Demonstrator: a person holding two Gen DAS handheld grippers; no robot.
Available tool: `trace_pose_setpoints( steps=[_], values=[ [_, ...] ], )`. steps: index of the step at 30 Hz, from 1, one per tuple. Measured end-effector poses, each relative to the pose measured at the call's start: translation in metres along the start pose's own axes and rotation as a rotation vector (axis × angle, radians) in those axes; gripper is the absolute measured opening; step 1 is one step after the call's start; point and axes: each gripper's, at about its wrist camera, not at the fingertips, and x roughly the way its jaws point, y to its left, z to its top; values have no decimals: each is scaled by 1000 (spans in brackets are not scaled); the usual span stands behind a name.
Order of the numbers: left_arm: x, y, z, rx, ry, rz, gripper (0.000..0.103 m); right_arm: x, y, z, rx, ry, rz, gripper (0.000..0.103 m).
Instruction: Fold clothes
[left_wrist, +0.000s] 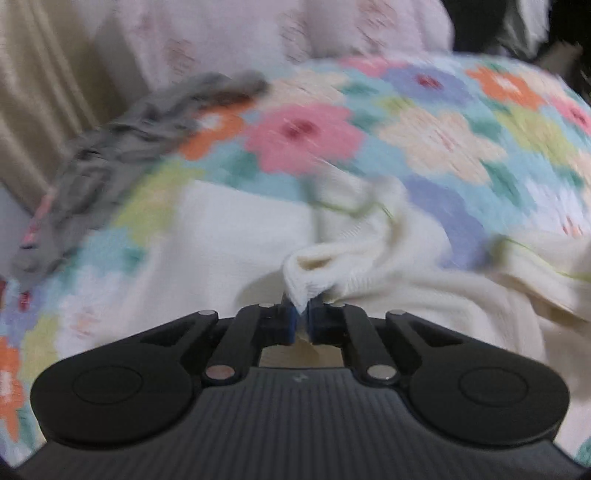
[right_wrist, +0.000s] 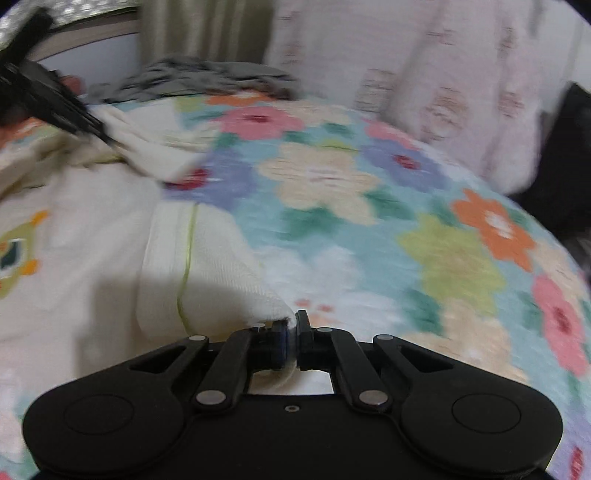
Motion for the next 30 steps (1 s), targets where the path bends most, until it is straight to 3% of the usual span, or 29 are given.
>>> trace_pose_setpoints(
  steps=[3, 5, 7, 11, 17, 22, 25, 26, 27, 29, 30],
  values=[
    [-23, 57, 8, -131, -116, 94, 5, -12, -18, -9, -13, -67, 15, 4],
    [-36, 104, 11, -275, -152, 167, 4, -9, -27, -15, 30, -45, 17, 4],
    [-46, 149, 10, -361, -177, 266, 4, -7, -29, -22, 11, -27, -37, 4],
    [-58, 225, 1, -386, -151, 570, 4, -17, -43, -29, 37, -42, -149, 4],
    [-78, 325, -34, -559, -138, 762, 5, -45, -81, -19, 53, -115, -361, 2],
    [-60, 376, -77, -650, 52, 724, 6, -58, -91, -20, 48, -116, -528, 2],
    [-46, 386, -98, -649, 138, 720, 10, -36, -99, -32, 94, 55, -496, 3],
    [-41, 386, -103, -637, 178, 716, 21, -29, -101, -36, 112, 113, -486, 11],
    [-35, 386, -108, -622, 220, 710, 29, -25, -101, -39, 122, 148, -489, 27],
    [-33, 383, -114, -594, 243, 699, 54, -29, -95, -34, 124, 148, -507, 42],
    [-38, 379, -115, -594, 211, 667, 56, -33, -91, -29, 130, 130, -496, 46]
  ],
)
